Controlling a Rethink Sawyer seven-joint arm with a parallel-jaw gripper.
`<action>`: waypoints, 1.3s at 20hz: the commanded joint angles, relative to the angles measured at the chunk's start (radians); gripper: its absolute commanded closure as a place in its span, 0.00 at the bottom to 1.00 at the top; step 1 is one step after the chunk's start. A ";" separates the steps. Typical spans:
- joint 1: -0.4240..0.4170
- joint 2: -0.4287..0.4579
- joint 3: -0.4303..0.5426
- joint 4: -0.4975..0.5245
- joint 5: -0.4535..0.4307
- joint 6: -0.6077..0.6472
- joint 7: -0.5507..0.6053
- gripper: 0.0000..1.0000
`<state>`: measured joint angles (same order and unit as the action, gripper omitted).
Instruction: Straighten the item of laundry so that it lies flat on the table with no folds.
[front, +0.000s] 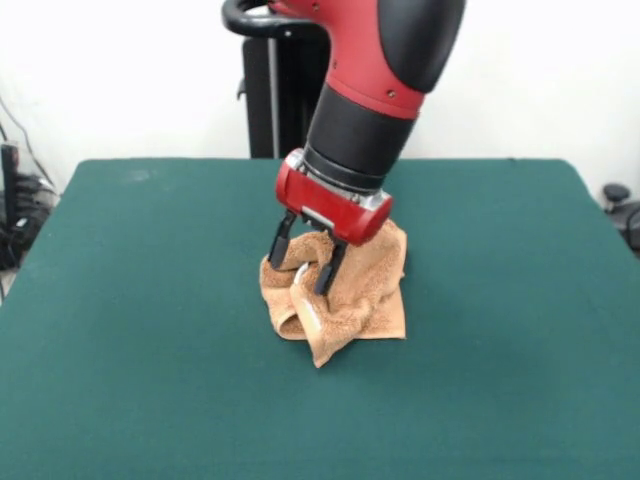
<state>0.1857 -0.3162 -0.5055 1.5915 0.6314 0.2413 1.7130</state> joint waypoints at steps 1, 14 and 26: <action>-0.067 0.024 0.288 0.095 -0.018 -0.053 0.171 0.00; -0.040 0.049 0.265 0.076 -0.026 -0.062 0.214 0.00; 0.048 0.118 0.126 0.017 0.007 0.020 0.265 0.00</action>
<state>0.1863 -0.3162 -0.3981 1.5924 0.6316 0.1936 1.7130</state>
